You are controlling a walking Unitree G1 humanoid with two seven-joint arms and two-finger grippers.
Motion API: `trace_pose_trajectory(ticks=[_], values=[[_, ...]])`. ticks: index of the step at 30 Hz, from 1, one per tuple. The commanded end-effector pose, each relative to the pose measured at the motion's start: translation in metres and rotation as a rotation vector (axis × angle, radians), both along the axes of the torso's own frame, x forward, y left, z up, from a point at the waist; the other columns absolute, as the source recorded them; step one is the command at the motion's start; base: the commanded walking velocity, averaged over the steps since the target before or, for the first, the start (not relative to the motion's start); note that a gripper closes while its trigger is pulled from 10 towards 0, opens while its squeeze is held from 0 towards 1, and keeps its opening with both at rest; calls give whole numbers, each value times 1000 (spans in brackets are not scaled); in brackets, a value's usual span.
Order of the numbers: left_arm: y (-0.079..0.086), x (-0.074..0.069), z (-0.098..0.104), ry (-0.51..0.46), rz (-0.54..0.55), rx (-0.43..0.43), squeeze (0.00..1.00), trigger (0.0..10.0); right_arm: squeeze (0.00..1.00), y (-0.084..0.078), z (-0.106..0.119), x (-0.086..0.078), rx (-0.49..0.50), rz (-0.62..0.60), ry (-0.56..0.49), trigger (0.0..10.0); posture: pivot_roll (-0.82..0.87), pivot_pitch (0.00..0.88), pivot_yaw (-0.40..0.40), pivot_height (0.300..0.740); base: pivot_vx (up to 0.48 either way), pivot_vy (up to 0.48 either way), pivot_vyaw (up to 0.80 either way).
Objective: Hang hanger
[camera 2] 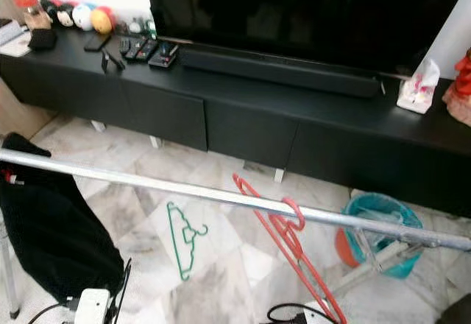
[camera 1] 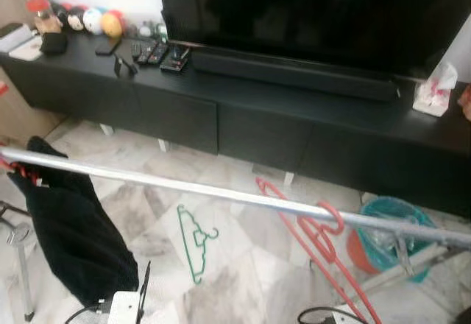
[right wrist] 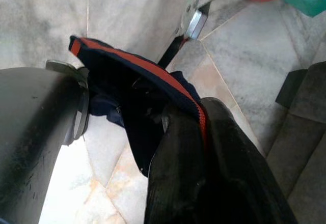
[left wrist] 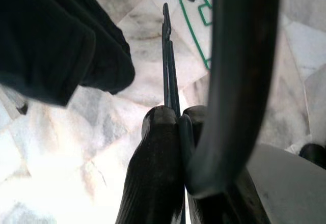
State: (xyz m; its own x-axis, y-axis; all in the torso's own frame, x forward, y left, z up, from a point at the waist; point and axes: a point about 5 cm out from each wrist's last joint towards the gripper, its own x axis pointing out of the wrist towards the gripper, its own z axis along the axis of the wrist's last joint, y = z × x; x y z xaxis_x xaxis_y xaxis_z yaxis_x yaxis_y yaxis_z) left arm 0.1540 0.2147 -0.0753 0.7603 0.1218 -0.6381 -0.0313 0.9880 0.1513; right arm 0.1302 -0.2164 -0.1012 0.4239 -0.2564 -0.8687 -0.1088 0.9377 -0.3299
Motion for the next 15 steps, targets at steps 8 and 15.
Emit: trace_pose_trajectory(ticks=[8, 15], values=[[1, -9, -5, 20, 16, -8, 0, 10000, 0, -2, -1, -6, -2, -18, 14, 10000, 15, 66, -26, 740, -358, 0, 0], [-1, -9, -5, 13, 15, -10, 0, 10000, 0, -2, -1, -5, -2, -16, 14, 10000, 15, 69, -28, 740, -360, 0, 0]])
